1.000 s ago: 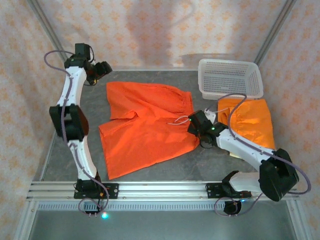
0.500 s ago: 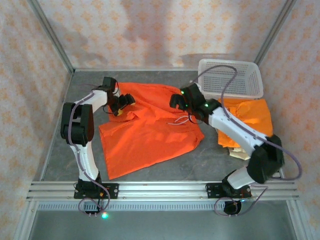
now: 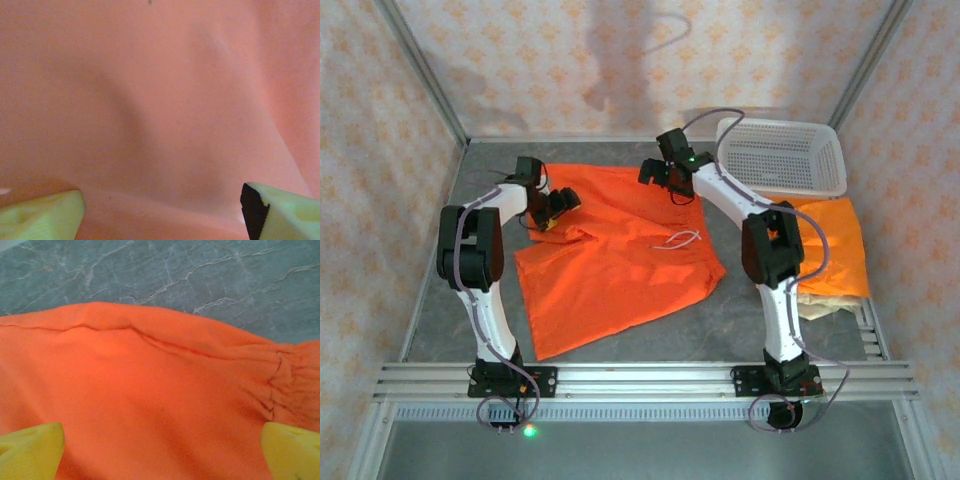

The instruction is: Fold and stack the shorts

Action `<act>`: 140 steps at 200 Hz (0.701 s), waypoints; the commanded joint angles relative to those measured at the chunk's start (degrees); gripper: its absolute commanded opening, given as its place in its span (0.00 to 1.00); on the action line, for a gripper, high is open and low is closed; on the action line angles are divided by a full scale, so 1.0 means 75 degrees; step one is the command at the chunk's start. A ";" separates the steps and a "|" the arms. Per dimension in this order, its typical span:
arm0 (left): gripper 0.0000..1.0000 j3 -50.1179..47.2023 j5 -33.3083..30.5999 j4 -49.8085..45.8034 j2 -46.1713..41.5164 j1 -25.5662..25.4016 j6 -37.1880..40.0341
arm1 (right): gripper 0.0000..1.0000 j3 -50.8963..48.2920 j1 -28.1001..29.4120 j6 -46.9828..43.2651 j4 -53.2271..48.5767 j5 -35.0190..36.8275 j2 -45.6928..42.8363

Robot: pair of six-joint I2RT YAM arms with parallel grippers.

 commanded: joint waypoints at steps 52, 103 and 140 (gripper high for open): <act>0.84 0.0274 -0.0543 -0.0627 -0.0038 0.0145 0.0666 | 1.00 0.2538 -0.0275 0.0349 -0.1233 -0.0396 0.2404; 0.84 0.1247 -0.0622 -0.0757 0.0661 0.0150 0.0780 | 1.00 0.2777 -0.0772 0.1010 -0.1623 0.0455 0.2846; 0.84 0.2386 -0.0619 -0.0997 0.1416 0.0144 0.0906 | 1.00 0.2676 -0.0925 0.1187 -0.1748 0.0885 0.2739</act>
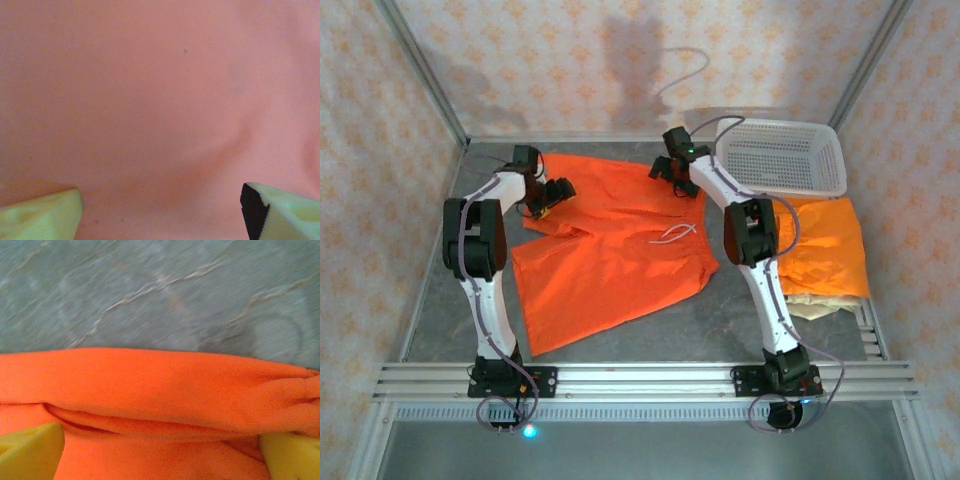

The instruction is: Fold and stack the shorts

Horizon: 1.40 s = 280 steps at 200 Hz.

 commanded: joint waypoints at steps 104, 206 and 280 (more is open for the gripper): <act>0.87 0.0846 -0.0387 0.0079 -0.1443 -0.0005 0.0220 | 1.00 -0.0496 -0.0150 0.0406 -0.0149 0.0504 -0.0559; 1.00 -0.3946 -0.0688 0.0478 -0.6760 -0.0098 -0.1254 | 0.99 -0.1292 0.0544 -0.0628 0.0420 -0.0445 -0.3608; 1.00 -0.6724 -0.1384 -0.1634 -1.0158 -0.0133 -0.2955 | 0.99 -0.6829 0.0667 -0.0596 0.2211 -0.0612 -0.7690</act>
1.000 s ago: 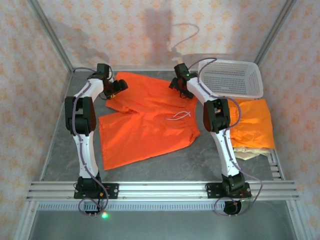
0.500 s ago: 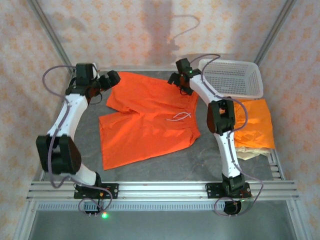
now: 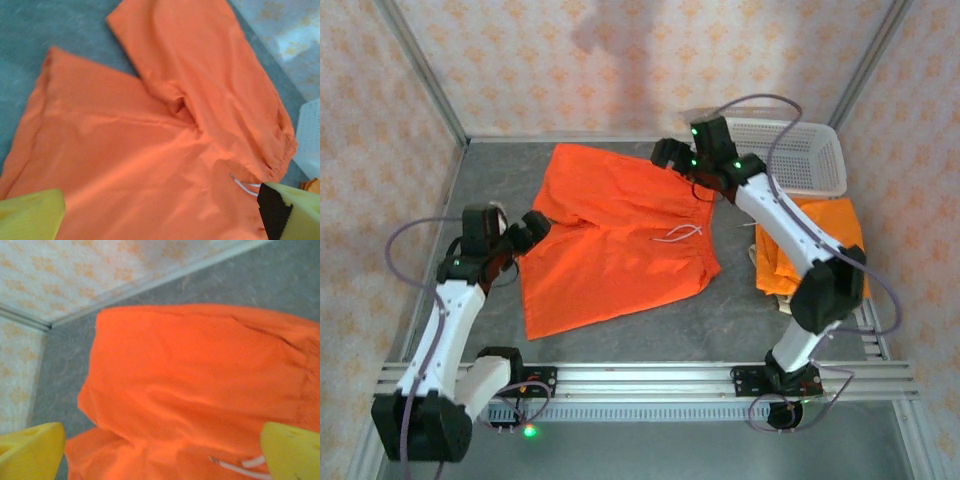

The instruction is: Fold and stack the shorts

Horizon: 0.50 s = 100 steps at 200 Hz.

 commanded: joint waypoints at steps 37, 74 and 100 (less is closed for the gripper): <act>1.00 -0.1478 -0.1067 -0.2518 -0.1523 -0.0057 -0.1872 | 1.00 -0.3281 -0.0065 0.0081 0.0870 0.0298 -0.2042; 1.00 -0.2429 -0.0839 -0.3186 -0.2405 -0.0076 -0.3072 | 1.00 -0.4321 -0.0190 0.0226 0.0972 0.0281 -0.2621; 0.93 -0.2900 -0.0541 -0.3255 -0.2930 -0.0093 -0.3602 | 1.00 -0.4677 -0.0290 0.0255 0.0974 0.0267 -0.2803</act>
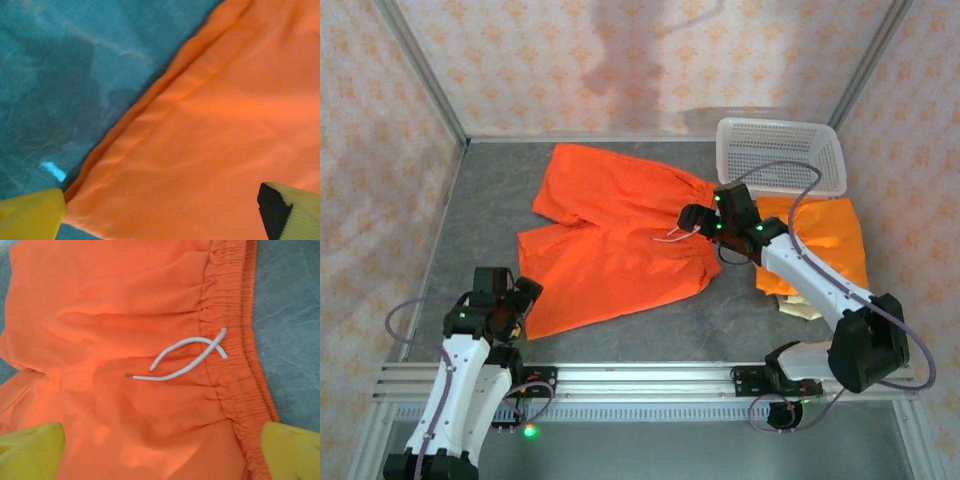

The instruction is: Fold and stack the shorts

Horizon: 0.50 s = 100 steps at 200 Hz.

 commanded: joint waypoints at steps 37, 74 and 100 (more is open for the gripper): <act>0.85 -0.0128 -0.0280 -0.1046 -0.0306 -0.0099 -0.0841 | 1.00 -0.0470 -0.0191 0.0155 0.0339 0.0222 -0.0350; 0.76 0.0118 -0.0418 -0.1233 0.0367 -0.0173 -0.0838 | 1.00 -0.0554 -0.0214 0.0195 0.0375 0.0245 -0.0305; 0.74 0.0250 -0.0526 -0.1323 0.0903 -0.0277 -0.0804 | 1.00 -0.0607 -0.0221 0.0206 0.0360 0.0299 -0.0274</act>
